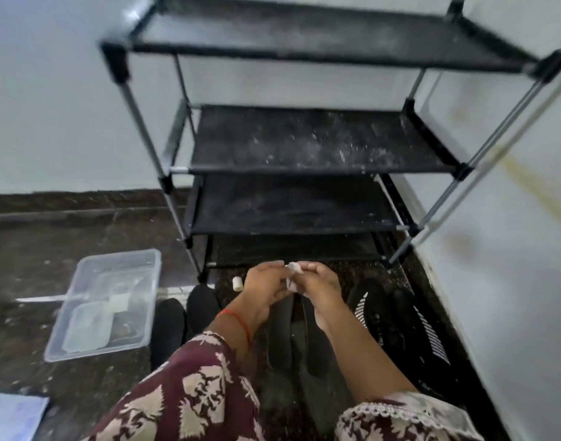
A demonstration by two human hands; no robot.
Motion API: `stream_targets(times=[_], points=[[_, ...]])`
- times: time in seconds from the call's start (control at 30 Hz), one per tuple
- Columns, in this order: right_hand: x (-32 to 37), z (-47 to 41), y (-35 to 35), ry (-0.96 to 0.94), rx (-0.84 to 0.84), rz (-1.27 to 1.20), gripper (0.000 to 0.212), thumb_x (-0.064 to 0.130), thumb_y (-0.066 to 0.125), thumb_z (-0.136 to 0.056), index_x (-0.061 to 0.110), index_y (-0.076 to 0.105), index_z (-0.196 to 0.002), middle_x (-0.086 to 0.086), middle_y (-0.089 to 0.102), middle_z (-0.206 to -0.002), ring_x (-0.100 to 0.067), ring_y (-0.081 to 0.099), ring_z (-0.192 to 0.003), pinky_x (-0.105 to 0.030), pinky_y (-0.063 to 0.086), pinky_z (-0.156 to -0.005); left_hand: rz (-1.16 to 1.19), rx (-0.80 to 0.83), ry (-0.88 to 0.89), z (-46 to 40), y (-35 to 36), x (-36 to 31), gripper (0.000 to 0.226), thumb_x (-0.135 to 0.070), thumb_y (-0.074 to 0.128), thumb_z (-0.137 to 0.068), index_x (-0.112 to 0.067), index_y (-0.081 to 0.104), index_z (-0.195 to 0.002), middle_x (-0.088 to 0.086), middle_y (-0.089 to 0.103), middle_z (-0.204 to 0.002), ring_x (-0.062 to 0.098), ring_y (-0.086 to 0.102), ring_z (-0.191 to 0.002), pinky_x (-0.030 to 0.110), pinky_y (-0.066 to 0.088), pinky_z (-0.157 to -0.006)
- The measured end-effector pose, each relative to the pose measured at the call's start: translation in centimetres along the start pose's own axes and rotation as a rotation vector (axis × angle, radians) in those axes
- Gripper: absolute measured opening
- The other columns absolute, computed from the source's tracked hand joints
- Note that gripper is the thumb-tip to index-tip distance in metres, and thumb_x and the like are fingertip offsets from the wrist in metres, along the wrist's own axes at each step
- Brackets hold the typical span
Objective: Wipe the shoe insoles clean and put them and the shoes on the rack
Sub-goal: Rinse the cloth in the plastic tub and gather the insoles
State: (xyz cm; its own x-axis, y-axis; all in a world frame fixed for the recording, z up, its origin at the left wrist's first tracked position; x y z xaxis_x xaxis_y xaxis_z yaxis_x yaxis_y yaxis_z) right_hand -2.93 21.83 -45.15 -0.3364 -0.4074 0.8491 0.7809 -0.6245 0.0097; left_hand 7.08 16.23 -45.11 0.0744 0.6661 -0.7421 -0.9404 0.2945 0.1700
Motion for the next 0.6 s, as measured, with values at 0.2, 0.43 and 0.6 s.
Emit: stream_targets(times=[0.2,0.43,0.6], points=[[7.1,11.5,6.3,-0.145,0.329,0.133,0.02,0.007,0.07,-0.078,0.003,0.068,-0.098,-0.016,0.071,-0.091,-0.023,0.068,-0.083,-0.033,0.056,-0.083,-0.089,0.055,0.162,12.0,-7.1,-7.5,0.015,-0.003,0.066,-0.083,0.0,0.067,-0.097,0.015,0.069,-0.091,0.021,0.068,-0.077,0.022,0.057,-0.061],[9.8,21.0,13.0,-0.196,0.514,0.173,0.017,-0.003,0.057,-0.084,0.002,0.07,-0.093,-0.009,0.071,-0.084,-0.014,0.067,-0.074,-0.023,0.056,-0.07,0.061,0.0,0.28,22.4,-15.3,-9.9,0.016,0.009,0.057,-0.086,0.002,0.064,-0.098,0.013,0.069,-0.088,0.018,0.067,-0.077,0.019,0.057,-0.061],[9.9,24.8,17.7,-0.155,0.513,0.109,0.016,-0.001,0.054,-0.088,0.006,0.068,-0.088,-0.01,0.071,-0.08,-0.015,0.069,-0.068,-0.025,0.056,-0.065,0.245,-0.038,0.358,27.4,-20.5,-9.9,0.022,0.011,0.05,-0.089,0.0,0.06,-0.105,0.013,0.068,-0.091,0.017,0.068,-0.076,0.019,0.057,-0.06]])
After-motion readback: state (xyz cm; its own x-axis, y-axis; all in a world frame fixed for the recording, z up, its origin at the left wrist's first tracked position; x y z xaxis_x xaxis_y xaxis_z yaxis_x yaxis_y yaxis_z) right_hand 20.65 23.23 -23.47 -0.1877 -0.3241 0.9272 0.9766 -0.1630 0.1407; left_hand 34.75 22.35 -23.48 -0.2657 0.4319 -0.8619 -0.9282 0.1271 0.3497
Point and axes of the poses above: each hand's wrist, its own z-axis away from the middle knuckle, its own y-axis out of the palm, x = y × z, the point moved 6 cm from there along -z, towards the middle knuckle
